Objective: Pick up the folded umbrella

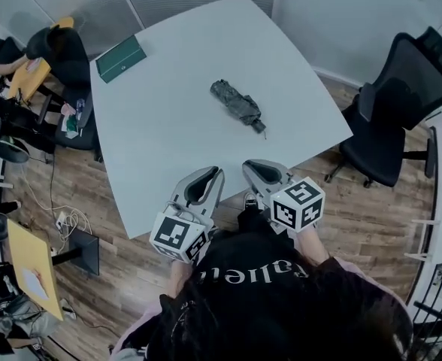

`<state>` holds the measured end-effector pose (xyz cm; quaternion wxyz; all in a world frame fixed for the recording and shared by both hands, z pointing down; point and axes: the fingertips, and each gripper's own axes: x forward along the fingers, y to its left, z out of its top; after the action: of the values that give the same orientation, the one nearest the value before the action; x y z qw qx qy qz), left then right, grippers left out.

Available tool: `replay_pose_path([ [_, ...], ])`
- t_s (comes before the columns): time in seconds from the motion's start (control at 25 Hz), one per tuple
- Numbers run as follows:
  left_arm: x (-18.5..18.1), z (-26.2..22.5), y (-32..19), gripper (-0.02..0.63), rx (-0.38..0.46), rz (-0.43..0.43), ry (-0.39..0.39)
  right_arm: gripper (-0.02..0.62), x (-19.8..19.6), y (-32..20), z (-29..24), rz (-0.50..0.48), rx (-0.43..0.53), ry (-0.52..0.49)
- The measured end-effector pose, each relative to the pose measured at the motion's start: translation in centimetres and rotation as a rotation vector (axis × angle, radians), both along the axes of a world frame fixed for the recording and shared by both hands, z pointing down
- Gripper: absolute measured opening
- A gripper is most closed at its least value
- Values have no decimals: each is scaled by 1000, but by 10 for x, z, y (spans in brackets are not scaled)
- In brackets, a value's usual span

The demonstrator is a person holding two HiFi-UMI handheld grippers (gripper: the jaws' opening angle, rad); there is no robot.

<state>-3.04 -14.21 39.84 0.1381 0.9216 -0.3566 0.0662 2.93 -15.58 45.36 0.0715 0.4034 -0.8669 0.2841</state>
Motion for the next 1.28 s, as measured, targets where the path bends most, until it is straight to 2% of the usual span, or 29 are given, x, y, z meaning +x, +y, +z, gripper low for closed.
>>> replay_pose_path([
  [0.36, 15, 2, -63, 49, -10, -78, -37, 32, 26, -66, 11, -48, -10, -17],
  [0.68, 16, 13, -82, 49, -36, -137, -63, 32, 30, -102, 35, -89, -38, -13],
  [0.92, 5, 10, -77, 49, -37, -199, -78, 33, 35, -120, 52, -102, -43, 41],
  [1.28, -23, 11, -72, 49, -32, -261, -90, 34, 44, -178, 80, -92, 7, 186],
])
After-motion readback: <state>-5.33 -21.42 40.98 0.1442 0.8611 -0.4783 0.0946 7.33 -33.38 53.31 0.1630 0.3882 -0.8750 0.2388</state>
